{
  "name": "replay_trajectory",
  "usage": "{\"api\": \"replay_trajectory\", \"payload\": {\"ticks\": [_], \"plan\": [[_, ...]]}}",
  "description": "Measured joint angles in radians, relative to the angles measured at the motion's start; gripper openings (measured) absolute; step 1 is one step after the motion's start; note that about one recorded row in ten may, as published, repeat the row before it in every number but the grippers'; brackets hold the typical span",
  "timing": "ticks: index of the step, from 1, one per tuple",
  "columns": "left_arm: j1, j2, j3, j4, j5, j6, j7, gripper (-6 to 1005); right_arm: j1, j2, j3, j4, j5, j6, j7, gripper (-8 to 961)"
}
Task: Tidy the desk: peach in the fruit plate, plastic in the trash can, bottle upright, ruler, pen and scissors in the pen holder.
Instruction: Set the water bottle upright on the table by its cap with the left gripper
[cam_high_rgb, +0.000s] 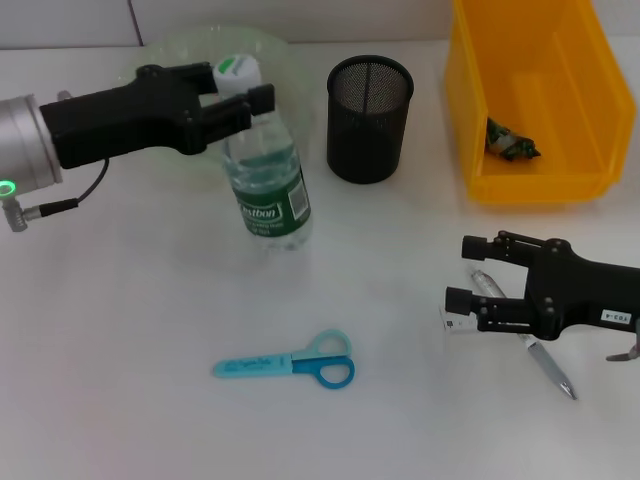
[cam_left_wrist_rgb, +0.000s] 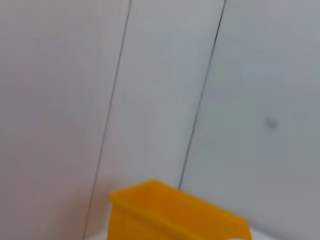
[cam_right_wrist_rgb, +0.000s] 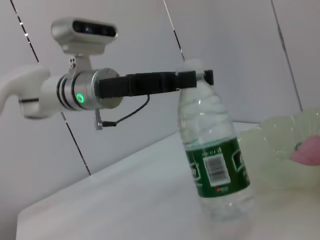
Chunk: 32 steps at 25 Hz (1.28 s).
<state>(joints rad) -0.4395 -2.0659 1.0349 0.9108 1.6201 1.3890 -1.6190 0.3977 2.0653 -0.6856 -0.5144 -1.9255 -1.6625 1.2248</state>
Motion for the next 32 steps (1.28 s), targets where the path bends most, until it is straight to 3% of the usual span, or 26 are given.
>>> {"api": "replay_trajectory", "payload": {"ticks": [1, 2, 5, 7, 14, 18, 24, 32], "plan": [[0.0, 0.0, 0.0, 0.0, 0.0, 0.0, 0.0, 468, 0.002, 0.002, 0.001, 0.0, 0.0, 0.0, 0.003, 840], [0.0, 0.001, -0.061, -0.118, -0.093, 0.035, 0.158, 469, 0.005, 0.003, 0.001, 0.0, 0.0, 0.0, 0.007, 840], [0.001, 0.001, -0.099, -0.191, -0.138, 0.059, 0.247, 471, 0.008, 0.01, 0.003, 0.001, 0.001, 0.0, 0.016, 840], [0.006, 0.001, -0.165, -0.308, -0.176, 0.105, 0.451, 472, 0.011, 0.011, 0.004, 0.005, 0.002, 0.0, 0.017, 840], [0.031, -0.004, -0.189, -0.403, -0.198, 0.109, 0.685, 477, 0.024, 0.012, 0.008, 0.022, 0.002, 0.0, 0.027, 840], [0.028, -0.003, -0.201, -0.43, -0.203, 0.093, 0.711, 480, 0.038, 0.012, 0.008, 0.034, 0.003, 0.0, 0.03, 840], [0.005, -0.006, -0.293, -0.537, -0.206, 0.079, 0.805, 484, 0.056, 0.012, 0.008, 0.059, 0.004, 0.01, 0.031, 840], [-0.009, -0.009, -0.328, -0.608, -0.219, 0.049, 0.853, 489, 0.068, 0.013, 0.008, 0.075, 0.004, 0.011, 0.032, 840]]}}
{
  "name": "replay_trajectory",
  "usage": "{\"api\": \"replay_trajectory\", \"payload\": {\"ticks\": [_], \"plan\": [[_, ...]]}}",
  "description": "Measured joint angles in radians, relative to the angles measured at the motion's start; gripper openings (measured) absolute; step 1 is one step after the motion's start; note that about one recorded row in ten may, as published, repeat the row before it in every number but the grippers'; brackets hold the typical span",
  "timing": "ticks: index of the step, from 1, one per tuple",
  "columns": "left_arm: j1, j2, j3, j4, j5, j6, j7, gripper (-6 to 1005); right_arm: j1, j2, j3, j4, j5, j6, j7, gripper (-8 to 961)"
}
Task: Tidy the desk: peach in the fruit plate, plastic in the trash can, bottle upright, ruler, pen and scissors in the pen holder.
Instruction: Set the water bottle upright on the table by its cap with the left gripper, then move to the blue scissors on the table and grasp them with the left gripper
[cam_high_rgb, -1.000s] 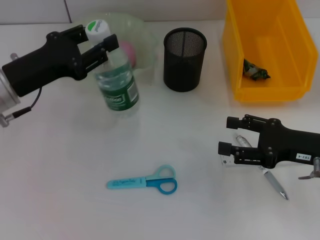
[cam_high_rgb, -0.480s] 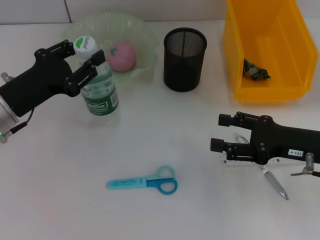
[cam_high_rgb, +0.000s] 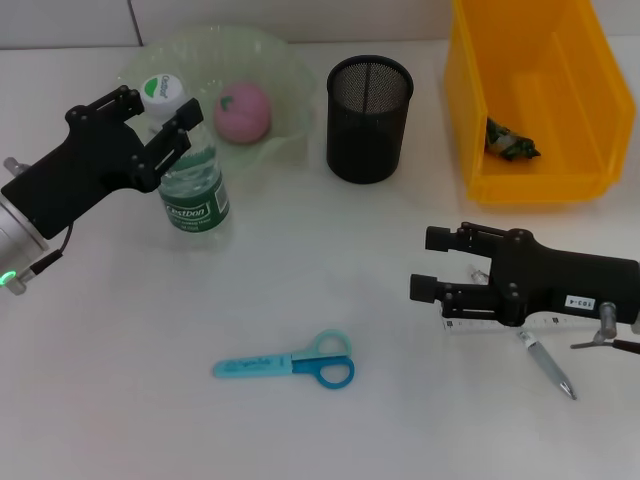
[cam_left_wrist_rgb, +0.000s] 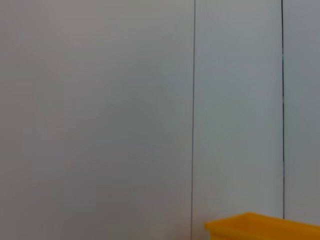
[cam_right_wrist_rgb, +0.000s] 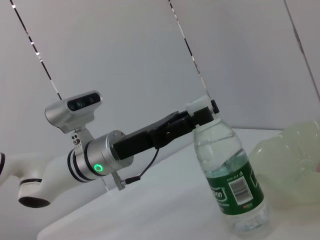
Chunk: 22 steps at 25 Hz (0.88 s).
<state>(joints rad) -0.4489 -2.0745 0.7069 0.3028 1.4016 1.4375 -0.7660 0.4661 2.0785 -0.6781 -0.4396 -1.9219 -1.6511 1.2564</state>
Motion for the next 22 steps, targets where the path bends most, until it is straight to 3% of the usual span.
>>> {"api": "replay_trajectory", "payload": {"ticks": [19, 22], "plan": [[0.021, -0.001, 0.0, -0.042, -0.029, 0.018, 0.019, 502, 0.005, 0.0, 0.002, 0.023, 0.012, 0.001, 0.0, 840], [0.036, -0.001, 0.0, -0.042, -0.06, 0.073, 0.016, 635, 0.002, 0.0, 0.002, 0.024, 0.023, 0.001, 0.0, 840]]}}
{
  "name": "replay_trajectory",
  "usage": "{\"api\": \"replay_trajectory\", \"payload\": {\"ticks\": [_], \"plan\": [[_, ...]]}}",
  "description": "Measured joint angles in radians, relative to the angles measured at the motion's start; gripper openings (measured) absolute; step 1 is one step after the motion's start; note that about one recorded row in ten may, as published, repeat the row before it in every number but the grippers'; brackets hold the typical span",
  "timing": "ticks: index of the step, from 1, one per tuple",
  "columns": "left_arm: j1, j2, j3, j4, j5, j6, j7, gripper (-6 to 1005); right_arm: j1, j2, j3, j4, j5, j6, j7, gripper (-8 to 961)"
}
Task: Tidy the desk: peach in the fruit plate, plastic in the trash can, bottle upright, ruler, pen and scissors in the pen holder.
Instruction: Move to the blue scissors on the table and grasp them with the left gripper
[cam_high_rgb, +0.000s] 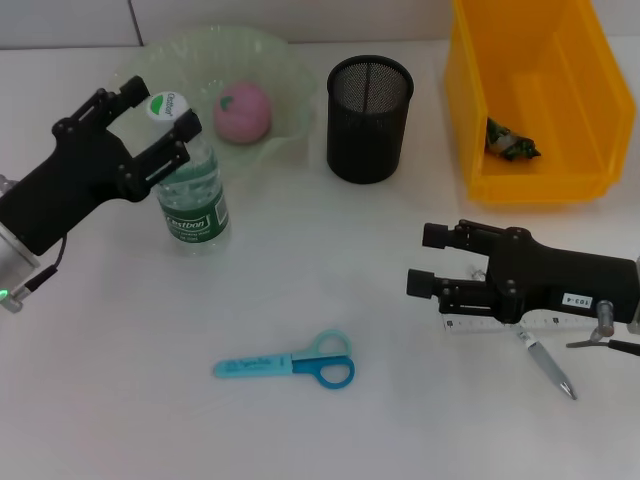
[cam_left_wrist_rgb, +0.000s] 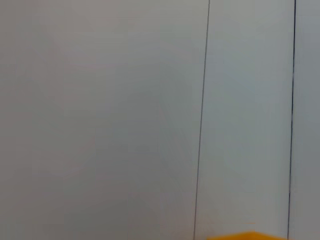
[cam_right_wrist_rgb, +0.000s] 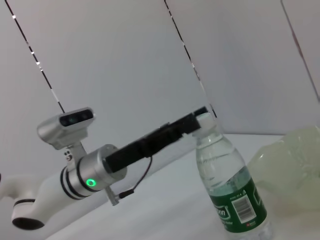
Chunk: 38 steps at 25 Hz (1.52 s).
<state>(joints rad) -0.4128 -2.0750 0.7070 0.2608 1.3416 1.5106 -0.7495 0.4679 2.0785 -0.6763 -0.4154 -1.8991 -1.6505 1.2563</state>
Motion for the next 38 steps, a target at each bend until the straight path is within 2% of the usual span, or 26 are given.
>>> {"api": "replay_trajectory", "payload": {"ticks": [1, 2, 5, 7, 10, 11, 12, 13, 16, 17, 18, 21, 22, 23, 24, 26, 27, 28, 30, 31, 32, 35, 36, 37, 38], "plan": [[0.0, 0.0, 0.0, 0.0, 0.0, 0.0, 0.0, 679, 0.0, 0.0, 0.0, 0.0, 0.0, 0.0, 0.0, 840], [0.019, 0.003, -0.001, -0.001, -0.043, 0.063, -0.018, 723, -0.004, 0.0, 0.001, 0.001, 0.02, 0.0, 0.0, 840], [0.032, 0.005, -0.001, -0.001, -0.072, 0.096, -0.034, 745, -0.013, 0.0, 0.001, 0.002, 0.059, 0.0, 0.0, 840], [0.08, 0.013, 0.002, 0.008, -0.116, 0.204, -0.093, 759, -0.037, 0.0, 0.003, 0.003, 0.145, 0.0, -0.002, 840], [0.105, 0.029, 0.017, 0.025, -0.088, 0.241, -0.126, 774, -0.059, -0.001, 0.008, 0.003, 0.209, -0.005, -0.001, 840], [0.115, 0.039, 0.028, 0.039, -0.064, 0.253, -0.142, 774, -0.067, -0.003, 0.009, 0.002, 0.234, -0.011, 0.009, 840], [0.128, 0.057, 0.062, 0.081, 0.017, 0.267, -0.182, 774, -0.083, -0.013, 0.011, -0.01, 0.278, -0.027, 0.039, 840], [0.128, 0.057, 0.062, 0.081, 0.017, 0.267, -0.182, 773, -0.083, -0.013, 0.011, -0.01, 0.278, -0.027, 0.039, 840], [0.132, 0.074, 0.106, 0.145, 0.14, 0.274, -0.226, 773, -0.088, -0.039, 0.009, -0.076, 0.29, -0.055, 0.145, 840], [0.131, 0.075, 0.119, 0.196, 0.236, 0.269, -0.253, 773, -0.084, -0.061, 0.001, -0.153, 0.282, -0.082, 0.247, 840], [0.131, 0.075, 0.119, 0.196, 0.236, 0.269, -0.253, 773, -0.084, -0.061, 0.001, -0.153, 0.282, -0.082, 0.247, 840], [0.123, 0.072, 0.119, 0.243, 0.325, 0.261, -0.292, 772, -0.063, -0.103, -0.012, -0.298, 0.263, -0.175, 0.416, 840], [0.118, 0.071, 0.115, 0.264, 0.365, 0.254, -0.315, 772, -0.044, -0.122, -0.008, -0.427, 0.234, -0.236, 0.545, 840], [0.118, 0.071, 0.115, 0.264, 0.365, 0.254, -0.315, 772, -0.044, -0.122, -0.008, -0.427, 0.234, -0.236, 0.545, 840], [0.117, 0.07, 0.113, 0.269, 0.377, 0.25, -0.322, 772, -0.034, -0.126, -0.006, -0.514, 0.206, -0.261, 0.628, 840], [0.117, 0.069, 0.113, 0.27, 0.381, 0.242, -0.321, 772, -0.016, -0.128, -0.007, -0.667, 0.144, -0.289, 0.767, 840], [0.117, 0.069, 0.113, 0.27, 0.383, 0.237, -0.319, 772, 0.001, -0.124, -0.014, -0.806, 0.078, -0.305, 0.868, 840], [0.117, 0.068, 0.113, 0.269, 0.384, 0.231, -0.317, 772, 0.001, -0.124, -0.014, -0.806, 0.078, -0.305, 0.868, 840], [0.117, 0.066, 0.113, 0.268, 0.384, 0.221, -0.316, 771, 0.043, -0.116, -0.037, -0.988, -0.048, -0.343, 0.964, 840], [0.117, 0.066, 0.113, 0.268, 0.384, 0.221, -0.316, 771, 0.043, -0.116, -0.037, -0.988, -0.048, -0.343, 0.964, 840], [0.115, 0.065, 0.113, 0.269, 0.385, 0.22, -0.322, 771, 0.08, -0.112, -0.08, -1.081, -0.142, -0.379, 1.003, 840], [0.112, 0.066, 0.112, 0.27, 0.385, 0.221, -0.327, 771, 0.11, -0.106, -0.133, -1.134, -0.207, -0.413, 1.014, 840], [0.109, 0.066, 0.112, 0.27, 0.385, 0.222, -0.332, 771, 0.127, -0.102, -0.166, -1.158, -0.241, -0.43, 1.019, 840], [0.103, 0.07, 0.112, 0.271, 0.385, 0.22, -0.344, 770, 0.168, -0.088, -0.256, -1.2, -0.321, -0.457, 1.033, 840], [0.103, 0.07, 0.112, 0.271, 0.385, 0.22, -0.344, 770, 0.189, -0.081, -0.3, -1.216, -0.356, -0.465, 1.041, 840]]}}
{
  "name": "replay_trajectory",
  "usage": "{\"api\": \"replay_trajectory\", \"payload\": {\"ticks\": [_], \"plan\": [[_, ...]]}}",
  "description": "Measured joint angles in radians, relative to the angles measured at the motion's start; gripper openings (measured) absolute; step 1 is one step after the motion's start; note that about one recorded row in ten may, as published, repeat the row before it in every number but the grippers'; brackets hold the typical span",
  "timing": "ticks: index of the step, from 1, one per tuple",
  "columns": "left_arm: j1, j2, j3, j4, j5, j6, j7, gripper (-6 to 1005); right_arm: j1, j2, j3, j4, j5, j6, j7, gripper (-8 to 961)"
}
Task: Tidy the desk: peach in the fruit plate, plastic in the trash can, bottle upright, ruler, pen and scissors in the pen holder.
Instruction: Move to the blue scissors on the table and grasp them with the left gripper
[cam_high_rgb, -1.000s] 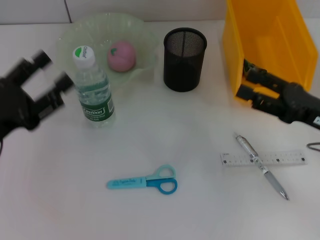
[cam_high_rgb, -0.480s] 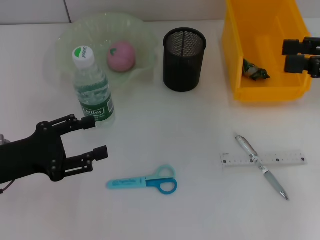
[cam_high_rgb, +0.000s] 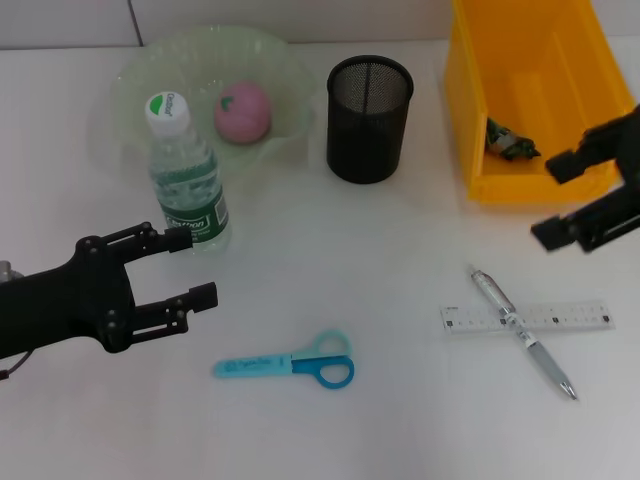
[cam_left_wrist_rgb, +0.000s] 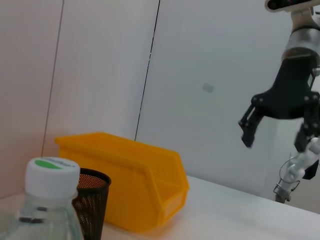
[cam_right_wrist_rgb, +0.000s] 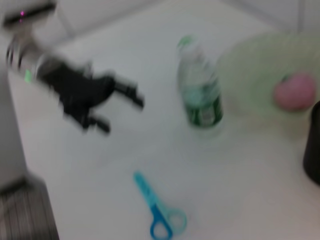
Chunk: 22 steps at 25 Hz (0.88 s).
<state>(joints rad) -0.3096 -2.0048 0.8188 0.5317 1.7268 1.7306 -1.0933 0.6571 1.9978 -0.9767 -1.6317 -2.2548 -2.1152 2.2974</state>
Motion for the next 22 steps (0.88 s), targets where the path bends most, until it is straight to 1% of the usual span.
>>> {"api": "replay_trajectory", "payload": {"ticks": [1, 3, 4, 5, 7, 8, 9, 10, 11, 14, 16, 17, 19, 22], "plan": [[-0.002, 0.002, 0.001, 0.001, 0.0, -0.001, -0.004, 770, 0.0, 0.0, 0.0, 0.0, 0.0, 0.0, 0.0, 840], [-0.003, 0.003, 0.005, 0.005, 0.003, 0.0, -0.006, 770, 0.043, 0.021, -0.104, -0.026, -0.071, -0.007, 0.01, 840], [-0.002, 0.002, 0.009, 0.012, 0.013, 0.004, -0.011, 770, 0.074, 0.047, -0.19, -0.038, -0.117, -0.006, 0.009, 840], [-0.002, 0.002, 0.009, 0.012, 0.013, 0.004, -0.011, 770, 0.074, 0.047, -0.19, -0.038, -0.117, -0.006, 0.009, 840], [0.001, 0.001, 0.011, 0.015, 0.028, 0.007, -0.018, 770, 0.104, 0.072, -0.267, -0.037, -0.152, -0.002, -0.003, 840], [0.003, 0.002, 0.011, 0.015, 0.034, 0.008, -0.02, 770, 0.115, 0.079, -0.305, -0.028, -0.162, 0.011, -0.008, 840], [0.01, 0.005, 0.011, 0.015, 0.04, 0.011, -0.022, 770, 0.125, 0.085, -0.371, -0.011, -0.169, 0.046, -0.011, 840], [0.015, 0.009, 0.01, 0.015, 0.041, 0.013, -0.023, 770, 0.128, 0.085, -0.41, 0.003, -0.169, 0.075, -0.012, 840], [0.015, 0.009, 0.01, 0.015, 0.041, 0.013, -0.023, 770, 0.128, 0.085, -0.41, 0.003, -0.169, 0.075, -0.012, 840], [0.028, 0.022, 0.009, 0.016, 0.044, 0.026, -0.025, 769, 0.138, 0.086, -0.484, 0.056, -0.166, 0.151, -0.015, 840], [0.028, 0.022, 0.009, 0.016, 0.044, 0.026, -0.025, 769, 0.142, 0.086, -0.491, 0.075, -0.165, 0.167, -0.02, 840], [0.03, 0.026, 0.009, 0.029, 0.069, 0.04, -0.044, 769, 0.146, 0.086, -0.495, 0.089, -0.164, 0.177, -0.025, 840], [0.03, 0.027, 0.006, 0.052, 0.101, 0.044, -0.072, 769, 0.162, 0.087, -0.501, 0.134, -0.163, 0.2, -0.037, 840], [0.029, 0.027, 0.008, 0.067, 0.118, 0.045, -0.09, 769, 0.166, 0.087, -0.498, 0.149, -0.161, 0.211, -0.04, 840]]}}
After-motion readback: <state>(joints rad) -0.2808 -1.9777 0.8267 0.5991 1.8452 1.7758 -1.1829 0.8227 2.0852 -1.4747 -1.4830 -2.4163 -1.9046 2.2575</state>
